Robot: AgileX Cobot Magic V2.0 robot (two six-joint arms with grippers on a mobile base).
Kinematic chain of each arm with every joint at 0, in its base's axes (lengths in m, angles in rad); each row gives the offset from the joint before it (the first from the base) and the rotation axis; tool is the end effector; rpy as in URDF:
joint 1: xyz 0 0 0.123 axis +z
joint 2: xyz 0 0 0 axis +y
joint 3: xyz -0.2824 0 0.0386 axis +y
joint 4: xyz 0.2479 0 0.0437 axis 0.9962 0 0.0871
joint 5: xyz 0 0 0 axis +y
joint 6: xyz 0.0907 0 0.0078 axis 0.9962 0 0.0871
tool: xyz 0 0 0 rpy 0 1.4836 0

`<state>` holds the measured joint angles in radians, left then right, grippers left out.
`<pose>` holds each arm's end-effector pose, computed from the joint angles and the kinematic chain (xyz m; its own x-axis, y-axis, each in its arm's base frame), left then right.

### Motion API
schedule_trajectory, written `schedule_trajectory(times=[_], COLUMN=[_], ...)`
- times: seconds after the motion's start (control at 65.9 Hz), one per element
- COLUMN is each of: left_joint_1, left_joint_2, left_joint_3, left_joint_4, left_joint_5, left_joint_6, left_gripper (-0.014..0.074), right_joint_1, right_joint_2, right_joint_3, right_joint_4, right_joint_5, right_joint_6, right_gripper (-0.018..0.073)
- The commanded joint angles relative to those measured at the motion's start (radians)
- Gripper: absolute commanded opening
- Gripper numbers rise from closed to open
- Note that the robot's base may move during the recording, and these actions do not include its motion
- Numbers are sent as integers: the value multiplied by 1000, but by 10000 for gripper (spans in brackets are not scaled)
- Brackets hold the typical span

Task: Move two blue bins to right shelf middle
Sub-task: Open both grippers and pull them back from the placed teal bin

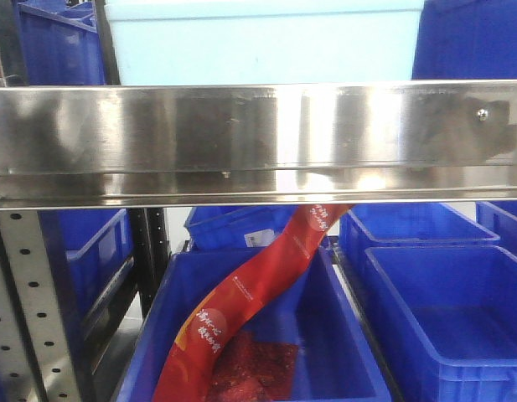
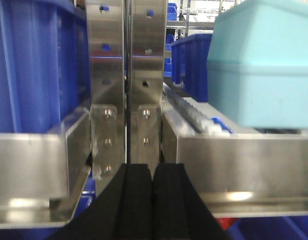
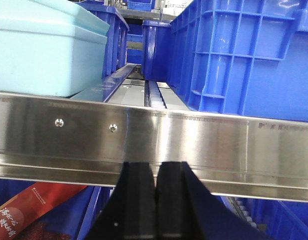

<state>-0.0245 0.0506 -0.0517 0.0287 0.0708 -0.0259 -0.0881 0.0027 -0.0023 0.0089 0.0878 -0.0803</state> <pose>0.0588 -0.0013 0.2213 0.0176 0.0023 -0.9998 0.0224 0.9997 0.0027 0.0564 -0.0049 0.2057 -0.0072 -0.0710 -0.9974 0.0869 0.9937 -0.0714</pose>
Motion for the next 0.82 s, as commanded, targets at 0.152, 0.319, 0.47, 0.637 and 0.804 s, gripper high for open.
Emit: schedule_trajectory(times=[0.152, 0.319, 0.47, 0.637, 0.804], left_joint_1=[2, 2, 2, 2, 2], left_joint_2=[-51, -51, -51, -51, -51], left_joint_3=[52, 52, 52, 52, 52], left_joint_4=[5, 5, 5, 5, 5], left_joint_5=[64, 64, 62, 62, 62], left_joint_6=[0, 0, 0, 0, 0], left_gripper=[-111, -111, -111, -111, -111], right_joint_1=[2, 2, 2, 2, 2], right_joint_2=[-3, -3, -3, -3, -3], right_joint_3=[2, 2, 2, 2, 2], right_joint_4=[2, 2, 2, 2, 2], right_joint_5=[-15, -15, -15, -15, -15], right_joint_6=[2, 2, 2, 2, 2], right_gripper=[-166, -166, -166, -166, -166])
